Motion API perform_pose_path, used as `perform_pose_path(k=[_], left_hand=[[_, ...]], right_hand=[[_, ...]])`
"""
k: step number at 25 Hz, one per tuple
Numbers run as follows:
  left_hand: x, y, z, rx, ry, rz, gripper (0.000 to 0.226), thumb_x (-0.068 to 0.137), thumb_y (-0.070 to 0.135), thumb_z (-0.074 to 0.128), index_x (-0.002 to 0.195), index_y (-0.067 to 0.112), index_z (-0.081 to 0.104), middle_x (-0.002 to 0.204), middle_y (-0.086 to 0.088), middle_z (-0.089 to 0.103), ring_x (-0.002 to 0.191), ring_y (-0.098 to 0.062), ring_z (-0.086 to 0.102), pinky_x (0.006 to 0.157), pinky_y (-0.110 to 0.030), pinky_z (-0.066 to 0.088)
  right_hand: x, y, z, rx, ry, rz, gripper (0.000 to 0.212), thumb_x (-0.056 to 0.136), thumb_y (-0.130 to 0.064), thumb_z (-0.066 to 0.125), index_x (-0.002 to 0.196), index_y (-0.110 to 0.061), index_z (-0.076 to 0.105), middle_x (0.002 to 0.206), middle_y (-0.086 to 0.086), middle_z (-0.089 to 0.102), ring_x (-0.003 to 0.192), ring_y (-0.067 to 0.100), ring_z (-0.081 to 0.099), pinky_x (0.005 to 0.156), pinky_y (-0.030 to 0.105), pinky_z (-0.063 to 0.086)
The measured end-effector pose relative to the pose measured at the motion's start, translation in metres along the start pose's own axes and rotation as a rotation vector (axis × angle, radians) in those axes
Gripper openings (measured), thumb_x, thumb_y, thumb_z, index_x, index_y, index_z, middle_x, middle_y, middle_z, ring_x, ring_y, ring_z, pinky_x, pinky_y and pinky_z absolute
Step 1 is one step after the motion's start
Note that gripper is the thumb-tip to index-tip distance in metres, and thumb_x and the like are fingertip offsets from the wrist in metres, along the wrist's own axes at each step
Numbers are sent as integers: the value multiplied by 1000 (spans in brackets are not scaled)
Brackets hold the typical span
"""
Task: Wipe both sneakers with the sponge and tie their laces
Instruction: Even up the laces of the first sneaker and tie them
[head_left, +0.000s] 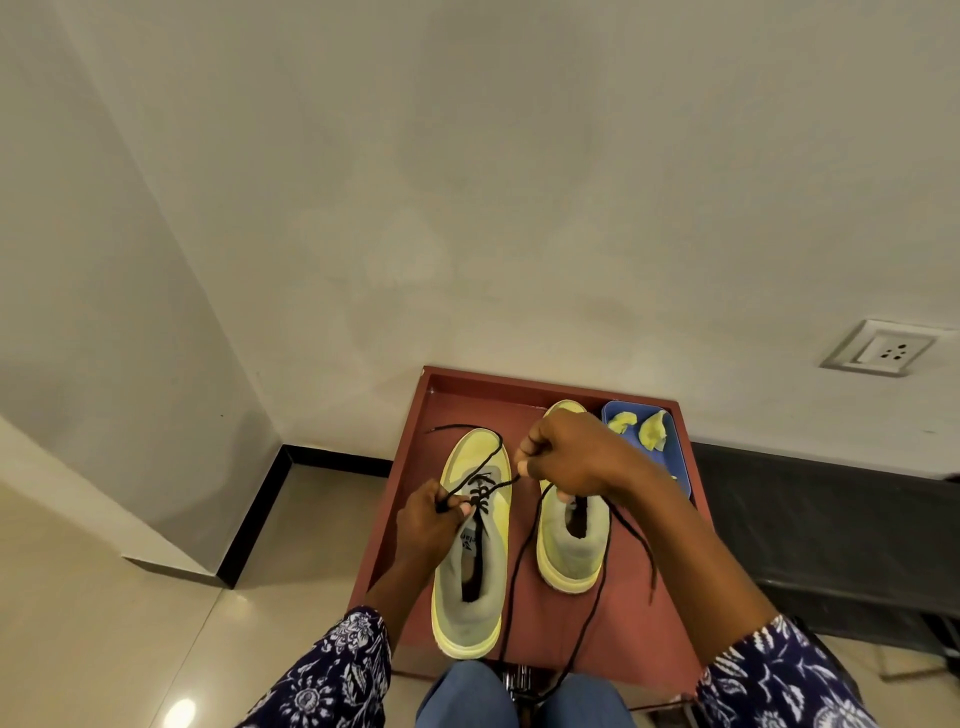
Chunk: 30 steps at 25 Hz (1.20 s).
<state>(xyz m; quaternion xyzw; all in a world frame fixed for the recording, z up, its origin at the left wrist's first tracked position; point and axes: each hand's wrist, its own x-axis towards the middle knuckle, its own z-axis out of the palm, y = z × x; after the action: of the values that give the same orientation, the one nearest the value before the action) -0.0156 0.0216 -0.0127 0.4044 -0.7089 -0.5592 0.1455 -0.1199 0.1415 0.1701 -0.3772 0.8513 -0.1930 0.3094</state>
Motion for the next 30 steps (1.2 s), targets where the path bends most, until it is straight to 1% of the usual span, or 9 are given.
perform_pose_path(k=[4, 6, 9, 12, 15, 18, 22, 26, 30], left_hand=[[2, -3, -1, -31, 0, 1, 40, 78, 8, 69, 60, 17, 34, 63, -3, 49, 65, -16, 46, 64, -36, 44], [2, -5, -3, -55, -11, 6, 40, 77, 7, 69, 60, 18, 35, 66, -7, 52, 67, -18, 49, 69, -44, 49], [4, -8, -5, -58, -22, 8, 41, 78, 6, 69, 60, 18, 34, 67, -8, 53, 68, -19, 50, 74, -49, 51], [5, -8, -5, -50, -21, 23, 43, 77, 6, 70, 59, 18, 33, 63, -5, 49, 65, -17, 48, 67, -44, 49], [6, -8, -4, -67, -29, 20, 43, 77, 4, 69, 59, 19, 34, 60, -1, 46, 64, -16, 45, 66, -39, 45], [6, -8, -6, -86, -48, 12, 41, 76, 3, 69, 59, 20, 35, 64, -3, 53, 66, -16, 49, 73, -47, 51], [3, -5, -8, -65, -54, 16, 30, 77, 6, 69, 63, 18, 44, 70, -5, 60, 70, -19, 56, 78, -48, 52], [3, -2, -9, -57, -67, 30, 16, 78, 8, 68, 76, 12, 53, 75, -4, 63, 77, -24, 62, 80, -49, 53], [2, 6, -10, -52, -43, -7, 23, 77, 6, 69, 90, 7, 51, 81, -9, 65, 82, -27, 65, 79, -44, 53]], right_hand=[[5, 19, 21, 59, -113, 91, 15, 86, -3, 55, 93, -11, 65, 77, 0, 67, 59, 12, 60, 51, 20, 48], [13, 31, 32, -85, -173, 71, 19, 83, -6, 61, 100, -11, 67, 93, 2, 70, 74, 12, 60, 59, 20, 45], [32, 49, 52, -153, -105, 88, 22, 82, -10, 61, 104, -11, 67, 110, 5, 67, 101, 20, 61, 78, 23, 45], [50, 57, 73, -122, 22, 79, 27, 86, -11, 54, 111, -7, 63, 118, 11, 64, 112, 27, 57, 90, 29, 45], [59, 57, 94, -113, 13, 47, 36, 90, -11, 51, 127, -10, 53, 129, 13, 57, 120, 28, 51, 94, 29, 42], [64, 64, 112, -88, 19, 60, 33, 90, -11, 51, 123, -12, 56, 124, 14, 59, 115, 30, 54, 91, 32, 44], [65, 69, 120, -10, 113, 107, 14, 87, -13, 54, 97, -14, 63, 103, 11, 67, 99, 30, 61, 81, 34, 49], [64, 70, 112, -90, 206, 117, 14, 89, -19, 54, 98, -18, 65, 102, 7, 68, 97, 28, 61, 76, 32, 48], [63, 72, 103, -214, 253, 131, 16, 88, -26, 55, 98, -24, 66, 104, 7, 69, 103, 29, 60, 82, 34, 48]])
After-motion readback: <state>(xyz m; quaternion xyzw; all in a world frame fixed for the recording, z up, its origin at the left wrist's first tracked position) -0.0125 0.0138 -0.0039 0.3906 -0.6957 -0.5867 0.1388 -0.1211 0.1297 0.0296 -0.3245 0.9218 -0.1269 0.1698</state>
